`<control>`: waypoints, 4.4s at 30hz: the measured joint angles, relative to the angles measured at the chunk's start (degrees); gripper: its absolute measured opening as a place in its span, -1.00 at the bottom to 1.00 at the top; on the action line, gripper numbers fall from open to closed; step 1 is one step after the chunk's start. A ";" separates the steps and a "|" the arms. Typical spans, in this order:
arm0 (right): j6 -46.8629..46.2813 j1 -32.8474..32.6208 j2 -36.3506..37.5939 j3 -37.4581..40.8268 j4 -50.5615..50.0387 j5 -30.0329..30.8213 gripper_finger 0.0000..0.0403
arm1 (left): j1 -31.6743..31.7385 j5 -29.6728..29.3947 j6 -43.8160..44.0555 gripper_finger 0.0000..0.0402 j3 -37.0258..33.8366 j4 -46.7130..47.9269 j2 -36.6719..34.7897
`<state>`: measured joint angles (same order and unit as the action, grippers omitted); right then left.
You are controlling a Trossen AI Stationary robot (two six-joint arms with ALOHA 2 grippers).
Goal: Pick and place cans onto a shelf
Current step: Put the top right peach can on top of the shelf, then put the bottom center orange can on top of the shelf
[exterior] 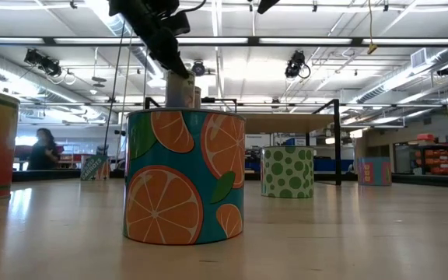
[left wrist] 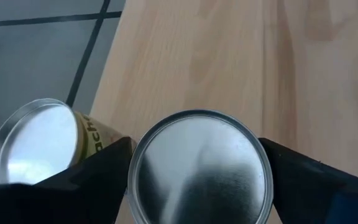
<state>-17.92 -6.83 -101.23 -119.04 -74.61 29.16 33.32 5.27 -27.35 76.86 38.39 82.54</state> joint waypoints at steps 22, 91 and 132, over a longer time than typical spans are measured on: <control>-5.06 -2.20 0.02 0.00 0.04 -0.28 0.59 | -1.19 -1.57 3.40 0.89 0.02 -1.20 -3.41; 26.21 -13.27 -20.06 23.30 43.80 -35.27 0.42 | -55.06 -18.79 50.71 0.89 0.00 14.69 -30.42; 2.76 33.89 -15.95 2.38 27.71 -16.07 0.51 | -25.59 -50.05 34.16 0.89 0.00 7.27 -30.47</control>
<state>-15.16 27.06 -117.18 -116.67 -46.89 13.09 7.73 -44.78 6.81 76.86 45.67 52.07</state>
